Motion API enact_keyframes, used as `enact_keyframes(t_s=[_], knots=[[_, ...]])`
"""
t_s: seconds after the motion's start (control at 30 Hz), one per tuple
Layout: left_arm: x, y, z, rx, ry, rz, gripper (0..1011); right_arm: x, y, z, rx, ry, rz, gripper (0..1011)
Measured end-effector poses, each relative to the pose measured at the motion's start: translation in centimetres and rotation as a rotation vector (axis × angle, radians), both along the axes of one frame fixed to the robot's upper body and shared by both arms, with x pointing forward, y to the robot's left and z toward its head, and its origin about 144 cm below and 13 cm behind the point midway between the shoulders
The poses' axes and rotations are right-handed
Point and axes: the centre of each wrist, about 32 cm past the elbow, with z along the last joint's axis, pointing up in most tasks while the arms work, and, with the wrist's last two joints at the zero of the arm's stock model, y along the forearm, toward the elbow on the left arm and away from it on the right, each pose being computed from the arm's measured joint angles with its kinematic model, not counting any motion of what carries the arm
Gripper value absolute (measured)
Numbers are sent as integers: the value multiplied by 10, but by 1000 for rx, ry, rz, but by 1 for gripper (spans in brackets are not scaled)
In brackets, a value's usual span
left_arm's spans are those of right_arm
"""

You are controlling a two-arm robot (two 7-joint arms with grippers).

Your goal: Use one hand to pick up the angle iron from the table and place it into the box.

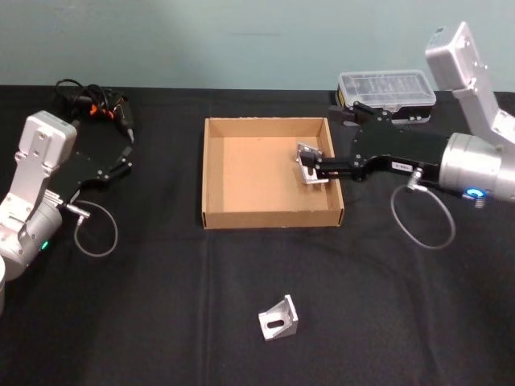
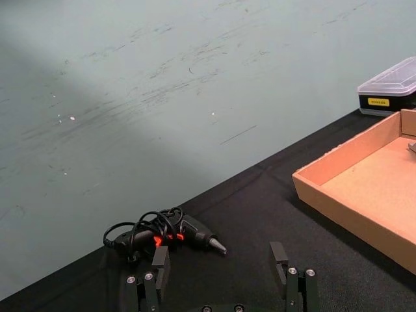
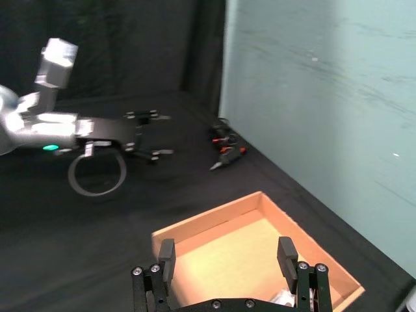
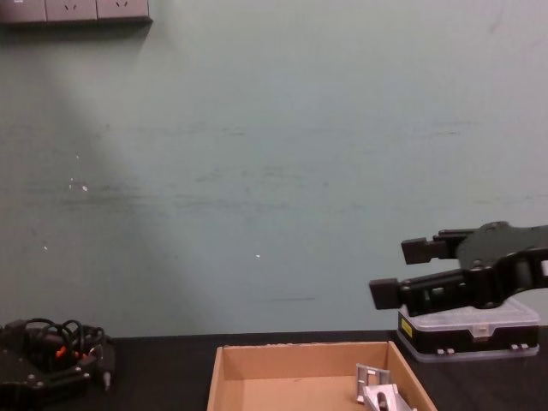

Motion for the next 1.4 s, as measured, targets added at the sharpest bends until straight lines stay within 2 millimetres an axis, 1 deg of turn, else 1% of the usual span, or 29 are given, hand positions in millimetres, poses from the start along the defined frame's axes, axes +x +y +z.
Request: enact_keyframes(t_s=[0.17,0.27,0.53,0.6,0.67,0.7,0.77,1.03,1.4], knots=[[0,0,0,0,0,0,1000,-3,-9,10,-37,9,64,1003],[0,0,0,0,0,0,1000,-4,-13,11,-60,26,102,1002],[0,0,0,0,0,0,1000,-2,-14,0,-117,102,191,1003],[0,0,0,0,0,0,1000,-3,-12,-8,-142,125,216,1003],[0,0,0,0,0,0,1000,-3,-11,-10,-148,129,222,1003],[0,0,0,0,0,0,1000,-4,-8,-16,-163,143,240,1003],[0,0,0,0,0,0,1000,-5,-6,-18,-168,148,247,1003],[0,0,0,0,0,0,1000,-8,11,-34,-189,183,319,1003],[0,0,0,0,0,0,1000,-4,18,-39,-216,208,420,1003]])
